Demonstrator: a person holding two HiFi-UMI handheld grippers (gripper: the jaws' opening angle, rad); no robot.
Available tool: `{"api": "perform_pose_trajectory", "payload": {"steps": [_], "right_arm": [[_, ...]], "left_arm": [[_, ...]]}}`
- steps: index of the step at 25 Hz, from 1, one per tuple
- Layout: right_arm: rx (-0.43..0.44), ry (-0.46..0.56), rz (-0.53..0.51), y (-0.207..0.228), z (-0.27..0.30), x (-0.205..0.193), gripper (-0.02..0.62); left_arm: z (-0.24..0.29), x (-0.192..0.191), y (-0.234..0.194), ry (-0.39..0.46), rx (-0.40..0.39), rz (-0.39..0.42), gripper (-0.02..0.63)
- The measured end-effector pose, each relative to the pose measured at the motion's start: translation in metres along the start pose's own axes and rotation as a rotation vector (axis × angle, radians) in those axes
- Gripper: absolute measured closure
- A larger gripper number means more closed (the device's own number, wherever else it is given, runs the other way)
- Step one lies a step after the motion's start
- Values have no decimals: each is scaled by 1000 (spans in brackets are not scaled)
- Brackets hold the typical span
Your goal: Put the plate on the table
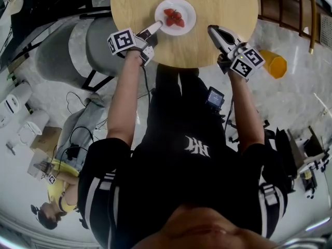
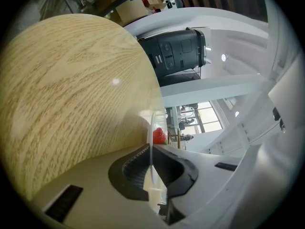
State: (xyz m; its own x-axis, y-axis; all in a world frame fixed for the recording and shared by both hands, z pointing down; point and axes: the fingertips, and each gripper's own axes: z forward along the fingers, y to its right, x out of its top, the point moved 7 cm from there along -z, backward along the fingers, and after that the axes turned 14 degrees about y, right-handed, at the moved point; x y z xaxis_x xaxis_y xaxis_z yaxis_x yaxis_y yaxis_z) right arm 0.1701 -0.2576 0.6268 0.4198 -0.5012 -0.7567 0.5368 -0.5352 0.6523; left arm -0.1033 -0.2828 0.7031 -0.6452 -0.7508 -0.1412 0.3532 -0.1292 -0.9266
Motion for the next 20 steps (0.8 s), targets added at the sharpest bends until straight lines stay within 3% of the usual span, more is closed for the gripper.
{"api": "perform_pose_trajectory", "payload": {"steps": [11,20], "right_arm": [[-8,-9,-9,1,-5,-4,598],[-14,-9,-9,1,-5,-7,598]], "left_arm": [[0,-1,-2,-1,102,150,577],[2,0,1,-11,168,323,554]]}}
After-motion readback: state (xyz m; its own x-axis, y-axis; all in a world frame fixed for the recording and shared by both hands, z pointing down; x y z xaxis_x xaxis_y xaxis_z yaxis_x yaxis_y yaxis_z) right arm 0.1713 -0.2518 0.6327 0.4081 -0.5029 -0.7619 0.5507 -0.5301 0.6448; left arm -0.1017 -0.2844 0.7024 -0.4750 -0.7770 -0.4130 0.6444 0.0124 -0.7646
